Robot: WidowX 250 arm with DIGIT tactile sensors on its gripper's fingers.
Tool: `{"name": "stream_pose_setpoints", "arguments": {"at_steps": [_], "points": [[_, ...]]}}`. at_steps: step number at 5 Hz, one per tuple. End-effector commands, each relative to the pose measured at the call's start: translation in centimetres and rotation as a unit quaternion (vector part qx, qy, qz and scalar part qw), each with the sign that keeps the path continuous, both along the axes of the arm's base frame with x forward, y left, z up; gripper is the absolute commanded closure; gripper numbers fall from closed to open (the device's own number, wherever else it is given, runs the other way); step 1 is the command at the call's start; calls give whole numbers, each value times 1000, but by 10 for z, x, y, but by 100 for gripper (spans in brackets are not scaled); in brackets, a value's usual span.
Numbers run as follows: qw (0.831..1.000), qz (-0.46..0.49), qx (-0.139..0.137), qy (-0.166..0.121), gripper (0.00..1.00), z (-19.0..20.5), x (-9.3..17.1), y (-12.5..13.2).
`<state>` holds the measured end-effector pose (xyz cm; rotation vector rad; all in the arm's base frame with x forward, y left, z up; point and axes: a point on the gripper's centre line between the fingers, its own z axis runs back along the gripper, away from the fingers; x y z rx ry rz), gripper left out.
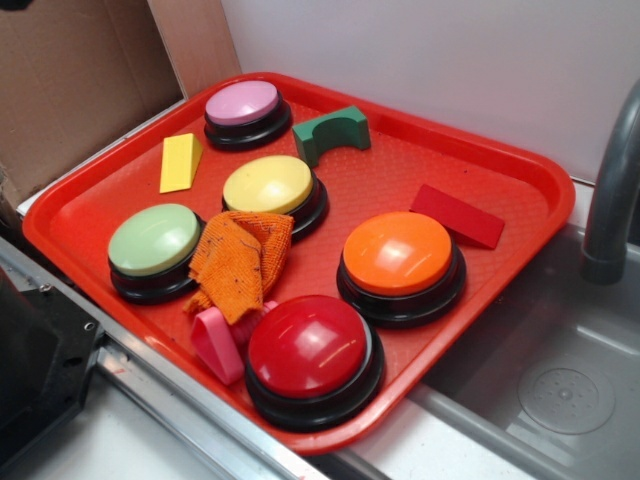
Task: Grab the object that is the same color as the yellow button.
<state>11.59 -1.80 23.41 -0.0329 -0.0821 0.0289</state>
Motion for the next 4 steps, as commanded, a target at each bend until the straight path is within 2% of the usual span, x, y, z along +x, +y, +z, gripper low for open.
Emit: {"name": "stream_pose_setpoints", "arguments": {"at_steps": [1,2,3,4], "points": [[1000,0,0,0,0,0,0,0],[994,106,11,-17,0,-35,20,9],[984,178,1,-22,0,-56,34,21],[964,262,22,-40,0,-95,60,45]]}}
